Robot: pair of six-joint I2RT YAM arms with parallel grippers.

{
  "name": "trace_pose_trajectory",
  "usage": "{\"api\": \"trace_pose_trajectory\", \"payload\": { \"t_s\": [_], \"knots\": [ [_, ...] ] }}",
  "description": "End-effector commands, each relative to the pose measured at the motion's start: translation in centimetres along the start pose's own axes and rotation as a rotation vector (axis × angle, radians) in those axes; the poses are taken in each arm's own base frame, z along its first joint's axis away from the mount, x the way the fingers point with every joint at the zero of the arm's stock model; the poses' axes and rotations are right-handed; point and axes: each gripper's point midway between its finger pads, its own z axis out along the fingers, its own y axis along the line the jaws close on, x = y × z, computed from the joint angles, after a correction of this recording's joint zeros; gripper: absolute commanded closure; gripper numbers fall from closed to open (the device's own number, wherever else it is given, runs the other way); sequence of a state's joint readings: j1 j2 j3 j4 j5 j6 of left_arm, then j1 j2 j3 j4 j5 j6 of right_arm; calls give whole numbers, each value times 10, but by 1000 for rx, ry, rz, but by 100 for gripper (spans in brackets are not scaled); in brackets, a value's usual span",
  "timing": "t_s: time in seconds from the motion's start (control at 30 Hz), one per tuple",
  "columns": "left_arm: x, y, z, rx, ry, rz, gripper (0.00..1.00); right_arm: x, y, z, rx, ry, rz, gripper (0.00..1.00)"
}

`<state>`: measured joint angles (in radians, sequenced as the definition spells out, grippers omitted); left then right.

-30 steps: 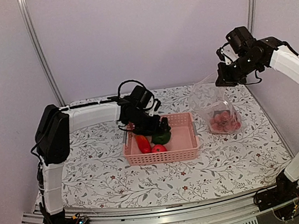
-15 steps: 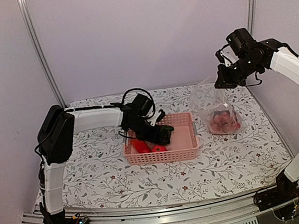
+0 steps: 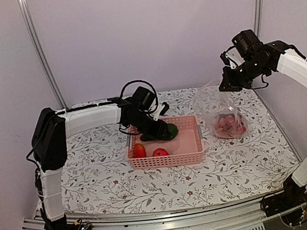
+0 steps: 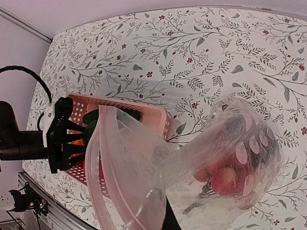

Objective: Place the food in the zip-top bag and seal the zipper
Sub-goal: Pick up the fake fruit from the bin, then place the fake fruit in the zipper food storage bag.

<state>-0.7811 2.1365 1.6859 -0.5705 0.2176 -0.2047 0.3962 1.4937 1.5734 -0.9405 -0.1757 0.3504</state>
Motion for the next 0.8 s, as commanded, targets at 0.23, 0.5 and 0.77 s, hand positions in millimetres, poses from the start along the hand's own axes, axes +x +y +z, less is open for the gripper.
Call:
{"api": "trace_pose_trajectory", "payload": {
  "t_s": [0.23, 0.5, 0.77],
  "knots": [
    [-111, -82, -154, 172, -414, 6, 61, -4, -1, 0, 5, -7, -1, 100],
    [-140, -144, -169, 386, -472, 102, 62, -9, 2, 0, -4, -10, -6, 100],
    [-129, -160, -110, 411, -381, 105, 61, -14, 4, -5, -1, -14, -17, 100]
  ]
}}
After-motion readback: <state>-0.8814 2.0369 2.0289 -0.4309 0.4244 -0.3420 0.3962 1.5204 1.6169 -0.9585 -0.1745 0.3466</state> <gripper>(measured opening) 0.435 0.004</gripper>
